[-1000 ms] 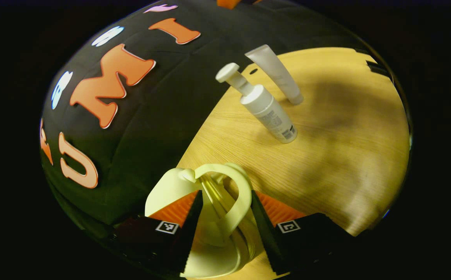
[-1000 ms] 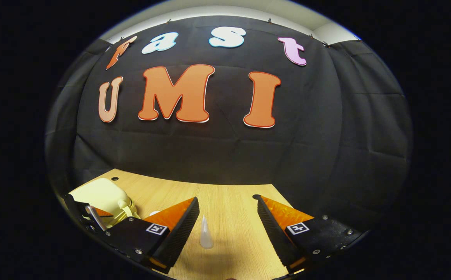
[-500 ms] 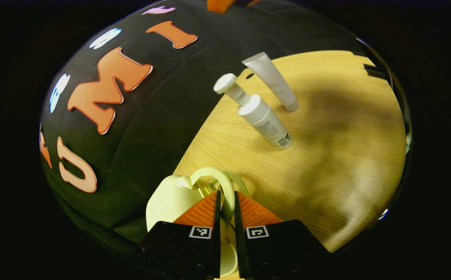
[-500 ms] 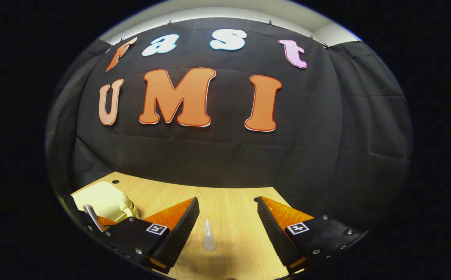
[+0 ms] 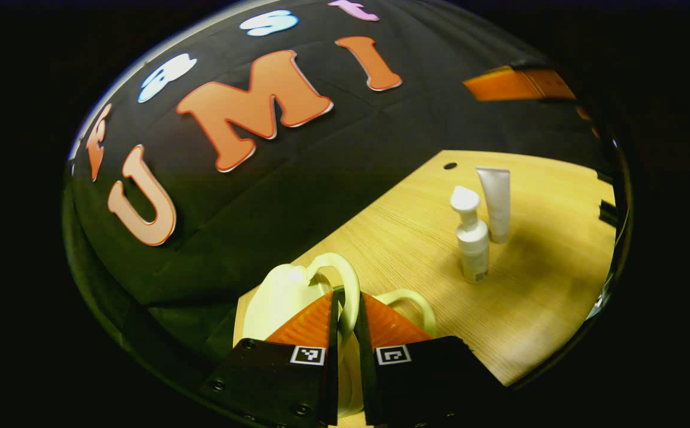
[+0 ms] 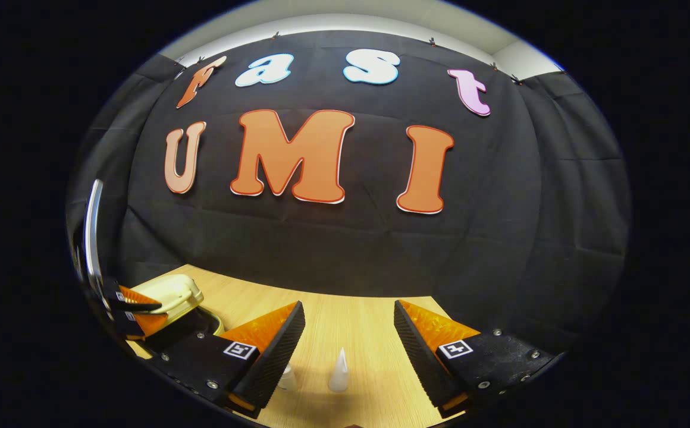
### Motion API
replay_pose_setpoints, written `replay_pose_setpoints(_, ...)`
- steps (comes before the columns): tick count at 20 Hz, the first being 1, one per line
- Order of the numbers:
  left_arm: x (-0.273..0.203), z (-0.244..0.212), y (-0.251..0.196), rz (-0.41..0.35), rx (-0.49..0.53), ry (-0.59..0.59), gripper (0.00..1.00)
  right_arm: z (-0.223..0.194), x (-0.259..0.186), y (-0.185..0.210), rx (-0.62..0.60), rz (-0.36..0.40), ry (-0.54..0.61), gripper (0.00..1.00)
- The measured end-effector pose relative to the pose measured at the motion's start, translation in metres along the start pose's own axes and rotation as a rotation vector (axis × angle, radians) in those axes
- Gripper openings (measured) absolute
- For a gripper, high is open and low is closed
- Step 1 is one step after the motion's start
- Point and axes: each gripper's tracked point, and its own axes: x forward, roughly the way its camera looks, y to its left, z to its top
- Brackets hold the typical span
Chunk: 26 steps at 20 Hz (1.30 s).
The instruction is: First open the suitcase, pack the skin care products into it, and then close the suitcase.
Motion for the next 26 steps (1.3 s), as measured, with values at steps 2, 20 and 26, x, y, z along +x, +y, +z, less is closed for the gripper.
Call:
replay_pose_setpoints(2, -0.01, 0.005, 0.028, 0.03, -0.067, -0.015, 0.17, 0.004, 0.003, 0.01, -0.011, 0.015, -0.007, 0.95)
replay_pose_setpoints(20, -0.033, -0.073, 0.271, 0.287, -0.454, -0.038, 0.1, 0.028, 0.02, 0.094, -0.082, 0.087, -0.032, 0.95)
replay_pose_setpoints(26, -0.027, -0.138, 0.328, 0.311, -0.557, 0.017, 0.08, 0.033, 0.024, 0.113, -0.119, 0.067, -0.037, 0.95)
